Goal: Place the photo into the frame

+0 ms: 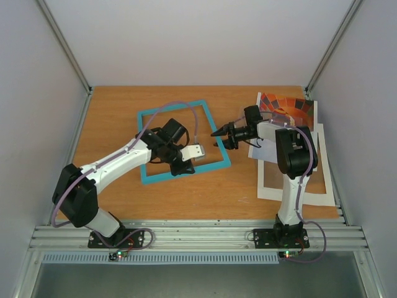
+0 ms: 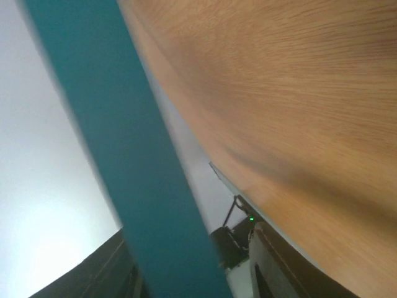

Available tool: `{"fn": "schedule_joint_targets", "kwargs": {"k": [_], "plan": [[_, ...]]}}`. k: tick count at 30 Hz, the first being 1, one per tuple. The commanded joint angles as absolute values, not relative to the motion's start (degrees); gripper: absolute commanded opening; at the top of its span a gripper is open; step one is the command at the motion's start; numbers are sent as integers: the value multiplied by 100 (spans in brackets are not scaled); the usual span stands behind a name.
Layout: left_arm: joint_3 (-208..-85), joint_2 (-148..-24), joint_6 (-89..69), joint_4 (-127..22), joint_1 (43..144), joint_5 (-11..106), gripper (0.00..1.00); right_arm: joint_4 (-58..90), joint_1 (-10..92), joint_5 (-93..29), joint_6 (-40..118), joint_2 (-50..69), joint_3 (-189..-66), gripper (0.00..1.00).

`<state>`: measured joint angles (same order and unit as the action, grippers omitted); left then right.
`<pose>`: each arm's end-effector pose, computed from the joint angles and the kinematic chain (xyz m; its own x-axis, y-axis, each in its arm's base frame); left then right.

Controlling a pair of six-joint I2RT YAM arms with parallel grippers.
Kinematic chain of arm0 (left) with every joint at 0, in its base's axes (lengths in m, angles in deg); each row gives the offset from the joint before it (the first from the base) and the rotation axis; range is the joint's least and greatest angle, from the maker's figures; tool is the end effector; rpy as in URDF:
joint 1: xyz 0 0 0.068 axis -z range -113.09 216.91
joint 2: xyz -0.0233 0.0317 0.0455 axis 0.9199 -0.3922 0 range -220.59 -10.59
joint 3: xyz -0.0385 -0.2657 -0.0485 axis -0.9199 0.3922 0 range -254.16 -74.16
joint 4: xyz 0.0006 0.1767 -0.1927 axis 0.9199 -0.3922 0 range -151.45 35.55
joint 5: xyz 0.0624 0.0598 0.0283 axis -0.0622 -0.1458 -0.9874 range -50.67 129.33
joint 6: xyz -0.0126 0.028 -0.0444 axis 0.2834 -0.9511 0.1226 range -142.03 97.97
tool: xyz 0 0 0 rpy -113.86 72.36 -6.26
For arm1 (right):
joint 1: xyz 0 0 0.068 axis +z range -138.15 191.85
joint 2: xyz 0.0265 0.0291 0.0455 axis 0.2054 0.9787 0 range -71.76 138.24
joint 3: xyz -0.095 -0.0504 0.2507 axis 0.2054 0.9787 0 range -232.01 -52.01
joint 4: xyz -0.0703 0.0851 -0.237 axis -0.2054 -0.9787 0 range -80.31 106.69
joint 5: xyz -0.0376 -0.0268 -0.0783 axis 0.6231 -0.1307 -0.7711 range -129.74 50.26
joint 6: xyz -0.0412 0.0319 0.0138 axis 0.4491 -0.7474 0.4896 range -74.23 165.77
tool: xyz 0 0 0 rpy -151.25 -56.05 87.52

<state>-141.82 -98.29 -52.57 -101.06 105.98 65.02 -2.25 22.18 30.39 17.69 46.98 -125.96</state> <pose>0.2248 -0.2026 0.2523 -0.2574 0.7989 -0.5437 0.9663 0.2152 -0.1414 0.3886 0.1048 0.1378 -0.9998 -0.0195 0.0063 0.0001 0.3049 0.9524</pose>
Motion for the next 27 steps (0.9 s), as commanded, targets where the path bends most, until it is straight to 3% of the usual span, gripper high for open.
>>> {"fn": "schedule_joint_targets", "kwargs": {"k": [1, 4, 8, 12, 19, 27], "plan": [[-14199, -9511, -5389, -10063, 10620, 6660, 1, 471, 2266, 3236, 973, 4746, -12610, 38], [-14318, -9447, -5181, -10209, 10615, 6489, 13, 356, 2266, 3212, 1014, 4542, -12754, 21], [-14565, -9154, -4659, -10397, 10349, 6708, 56, -597, 2266, 3002, 1732, 4151, -13451, 2], [-14740, -8566, -4186, -10375, 9882, 6845, 97, -1469, 2266, 2838, 2461, 3834, -14250, 1], [-15319, -7805, -3511, -10604, 9123, 6512, 99, -3455, 2266, 2366, 4216, 3701, -16583, 1], [-15711, -7407, -2763, -10555, 8089, 5873, 99, -5025, 2549, 793, 6853, 3515, -18638, 1]]}}
